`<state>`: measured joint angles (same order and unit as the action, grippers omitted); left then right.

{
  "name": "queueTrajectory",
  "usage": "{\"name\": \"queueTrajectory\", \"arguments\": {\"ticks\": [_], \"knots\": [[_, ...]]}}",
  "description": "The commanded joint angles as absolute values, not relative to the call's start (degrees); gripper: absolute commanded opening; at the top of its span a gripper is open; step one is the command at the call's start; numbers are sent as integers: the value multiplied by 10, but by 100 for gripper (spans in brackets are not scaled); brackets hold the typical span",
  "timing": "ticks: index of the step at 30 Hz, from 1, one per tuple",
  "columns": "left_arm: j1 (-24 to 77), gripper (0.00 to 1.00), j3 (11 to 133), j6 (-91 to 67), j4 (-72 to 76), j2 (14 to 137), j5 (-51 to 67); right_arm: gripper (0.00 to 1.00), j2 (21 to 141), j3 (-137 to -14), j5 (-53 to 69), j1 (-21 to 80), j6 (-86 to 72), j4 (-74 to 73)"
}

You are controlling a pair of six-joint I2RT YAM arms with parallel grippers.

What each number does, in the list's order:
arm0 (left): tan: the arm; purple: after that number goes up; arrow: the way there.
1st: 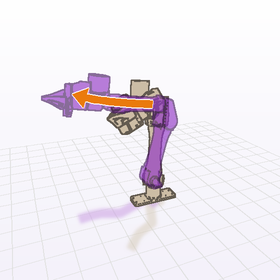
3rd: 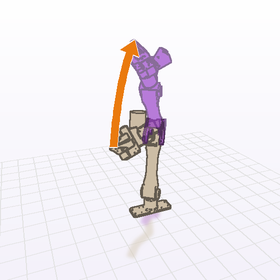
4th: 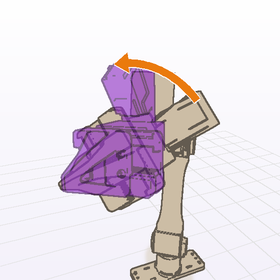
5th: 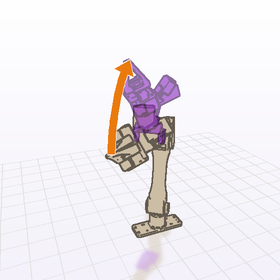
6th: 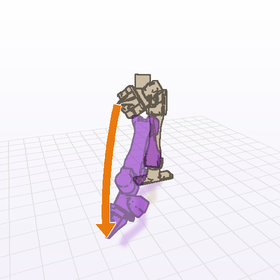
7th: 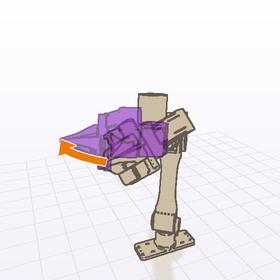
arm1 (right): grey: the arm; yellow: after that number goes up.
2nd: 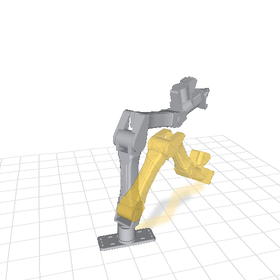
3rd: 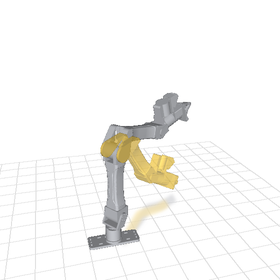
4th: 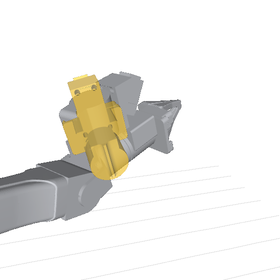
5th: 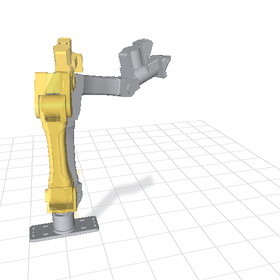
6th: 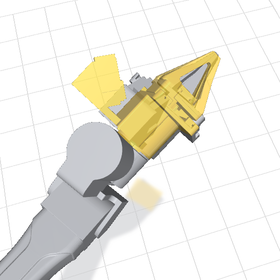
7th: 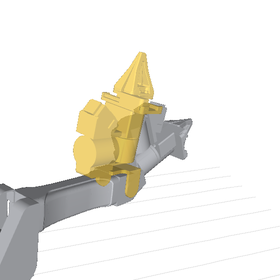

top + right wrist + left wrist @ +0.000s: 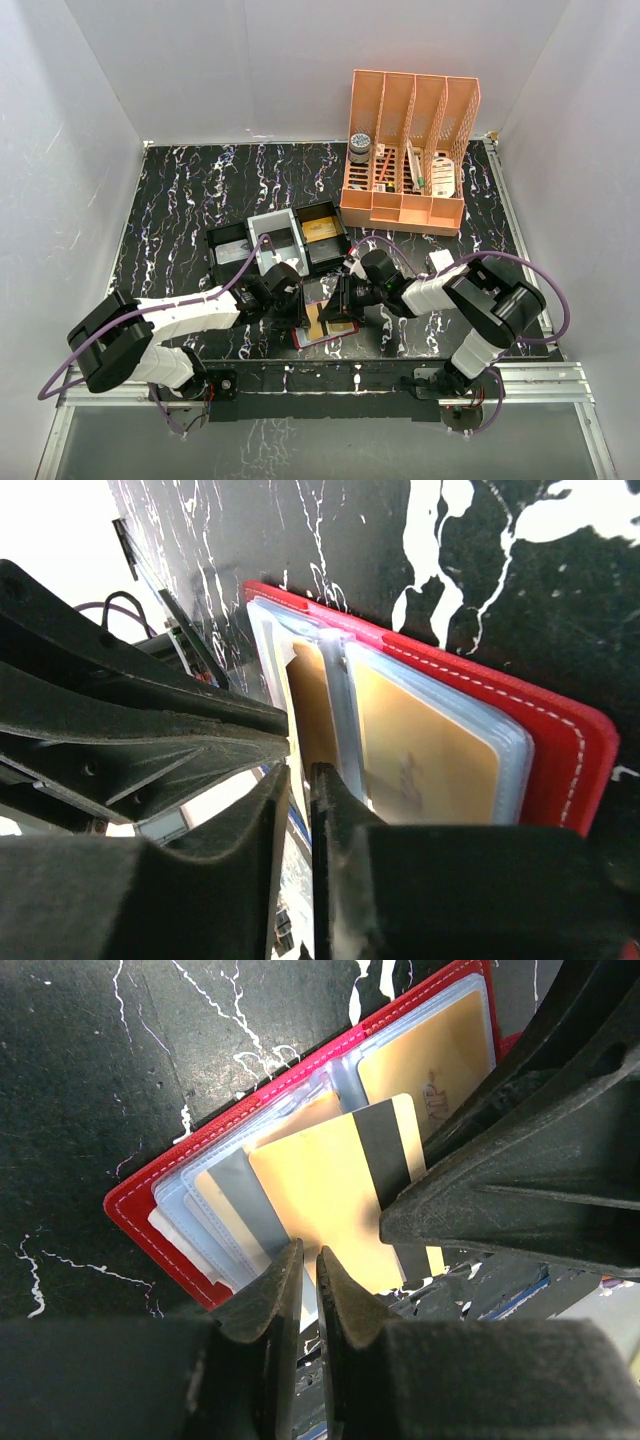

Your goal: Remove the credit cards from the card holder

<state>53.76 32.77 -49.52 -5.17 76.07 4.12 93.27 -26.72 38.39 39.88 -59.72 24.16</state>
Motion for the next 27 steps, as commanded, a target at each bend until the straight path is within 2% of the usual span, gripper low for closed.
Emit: {"name": "queueTrajectory", "arguments": {"ticks": [1,5,13,19,22,25,27], "knots": [[541,10,320,-490,-79,761,44,9,936,-263,380,405,-609,287],[541,10,321,-490,-84,761,41,0,921,-263,369,402,-583,250],[541,10,323,-479,-87,771,54,0,896,-270,360,390,-554,202],[542,10,326,-476,-87,773,54,10,923,-274,380,389,-573,237],[542,10,329,-475,-88,775,54,12,926,-275,384,390,-579,247],[541,10,331,-475,-92,775,50,2,917,-279,372,390,-567,222],[542,10,331,-477,-95,769,43,0,898,-284,344,389,-545,176]]}}
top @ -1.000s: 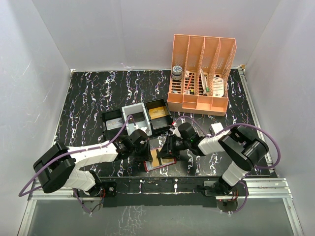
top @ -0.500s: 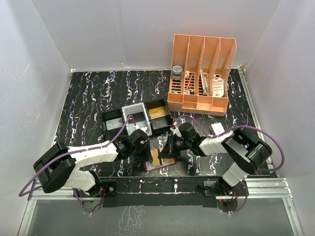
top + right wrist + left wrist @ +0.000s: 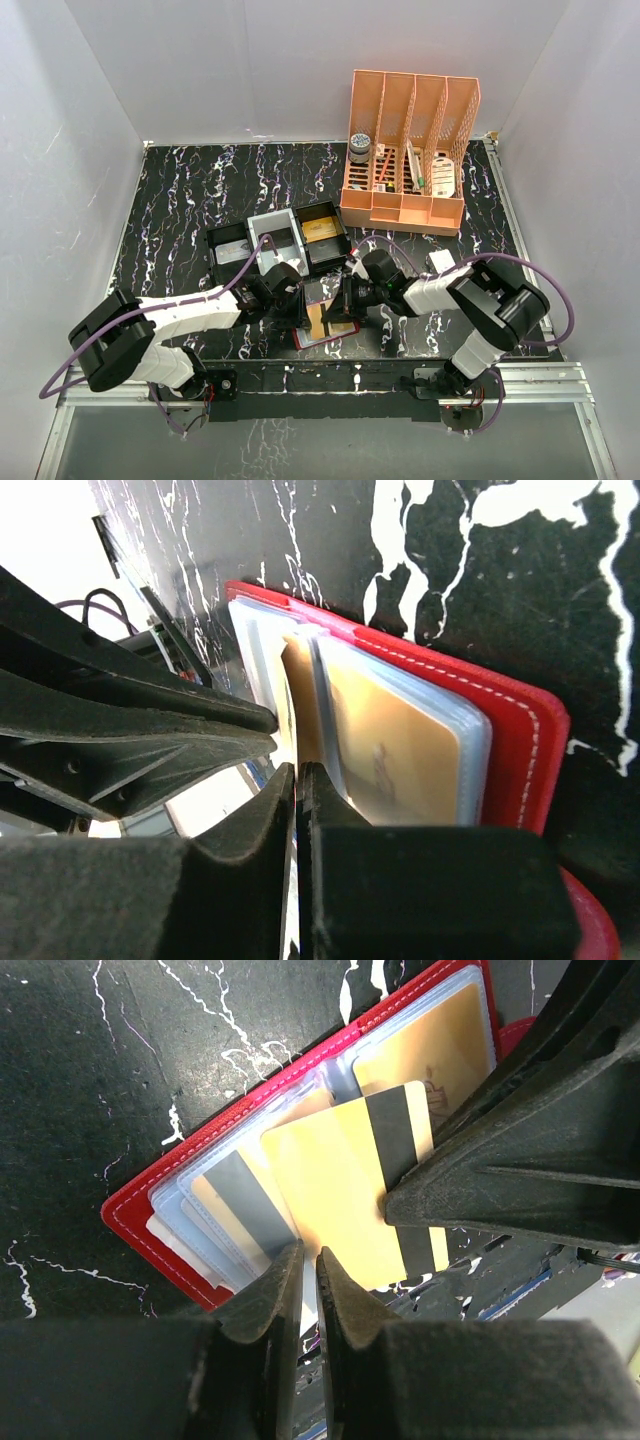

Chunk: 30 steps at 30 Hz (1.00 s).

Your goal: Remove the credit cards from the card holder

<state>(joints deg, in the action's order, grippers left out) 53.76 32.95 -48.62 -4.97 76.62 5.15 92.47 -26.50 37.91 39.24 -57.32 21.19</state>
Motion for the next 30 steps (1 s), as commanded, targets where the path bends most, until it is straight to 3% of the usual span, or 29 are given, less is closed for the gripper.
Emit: {"name": "queueTrajectory", "arguments": {"ticks": [1,11,23,30], "knots": [[542,10,329,-479,-96,765,38,0,887,-286,331,388,-533,155],[542,16,334,-476,-118,719,11,0,766,-319,284,361,-424,17],[542,56,366,-475,-149,643,-44,0,602,-313,182,361,-303,51],[542,70,347,-494,-198,564,-102,0,473,-246,134,364,-139,147]]}}
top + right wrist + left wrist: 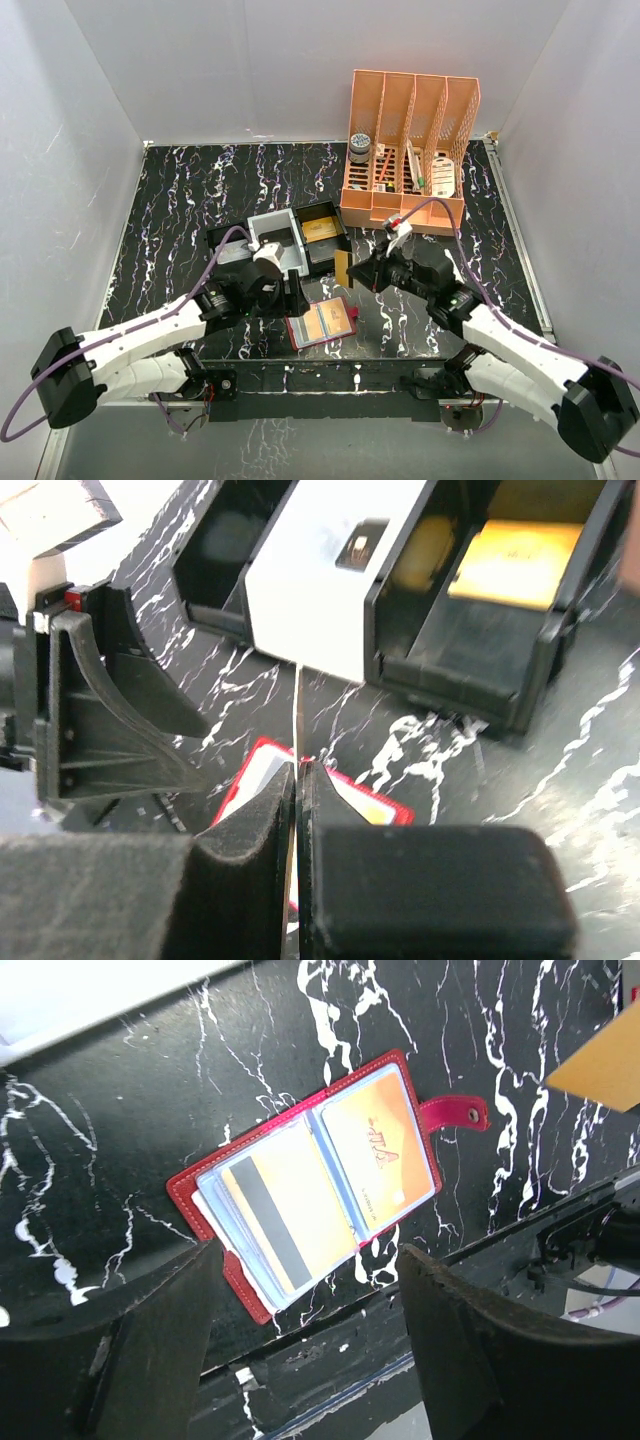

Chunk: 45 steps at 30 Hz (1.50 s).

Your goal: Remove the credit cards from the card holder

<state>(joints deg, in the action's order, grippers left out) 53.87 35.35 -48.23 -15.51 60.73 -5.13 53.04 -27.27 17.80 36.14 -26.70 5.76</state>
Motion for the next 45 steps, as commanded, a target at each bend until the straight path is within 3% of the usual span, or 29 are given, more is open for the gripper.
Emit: {"name": "queueTrajectory", "arguments": {"ticks": [1,6,15,27,33,45], "knots": [[541,72,344,-497,-200,555,-107,0,457,-242,136,364,-104,153],[541,79,326,-509,-208,527,-119,0,443,-256,167,365,29,137],[541,99,327,-528,-242,518,-149,0,566,-366,112,372,166,85],[539,99,349,-630,-380,485,-232,0,776,-506,46,388,280,74],[526,99,317,-628,-344,463,-198,0,859,-556,63,389,329,71],[521,99,332,-610,-316,546,-155,0,993,-642,33,391,425,101]]}}
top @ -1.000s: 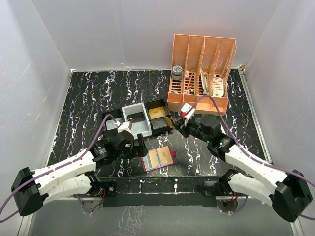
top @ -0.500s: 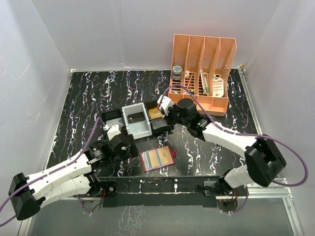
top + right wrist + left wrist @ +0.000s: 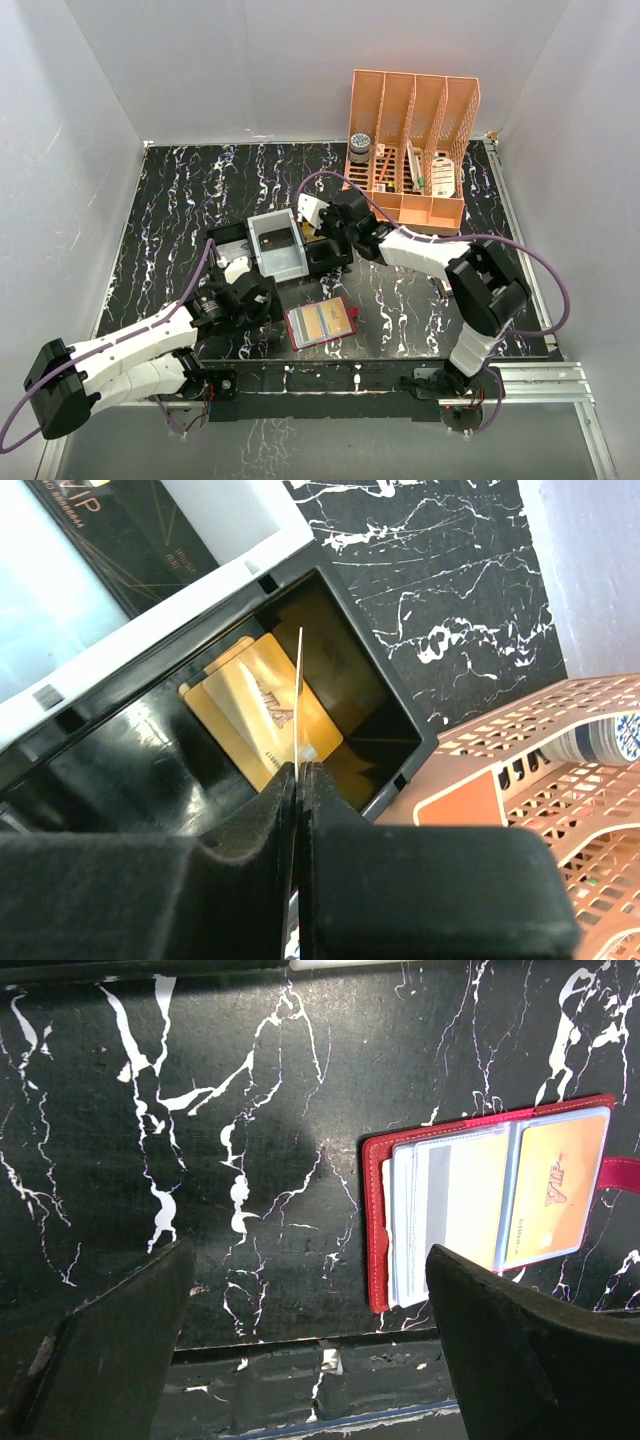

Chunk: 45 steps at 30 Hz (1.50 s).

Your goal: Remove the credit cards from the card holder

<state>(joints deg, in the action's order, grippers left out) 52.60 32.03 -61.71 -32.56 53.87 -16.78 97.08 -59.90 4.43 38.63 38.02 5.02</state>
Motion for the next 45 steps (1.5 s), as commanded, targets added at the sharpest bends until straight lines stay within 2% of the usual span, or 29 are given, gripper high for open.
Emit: {"name": "queueTrajectory", "arguments": {"ticks": [1,10,18,24,33,45], "knots": [[521,99,333,-610,-316,548,-153,0,1008,-647,28,392,434,104],[519,99,332,-610,-322,542,-152,0,1072,-658,3,403,511,147],[519,99,332,-610,-317,553,-148,4,1101,-659,-18,411,532,152],[519,99,333,-606,-314,563,-142,11,1119,-668,-14,412,528,135],[519,99,332,-603,-305,569,-131,28,1094,-672,20,412,492,110],[519,99,337,-598,-298,570,-117,36,1049,-656,27,409,482,94]]}}
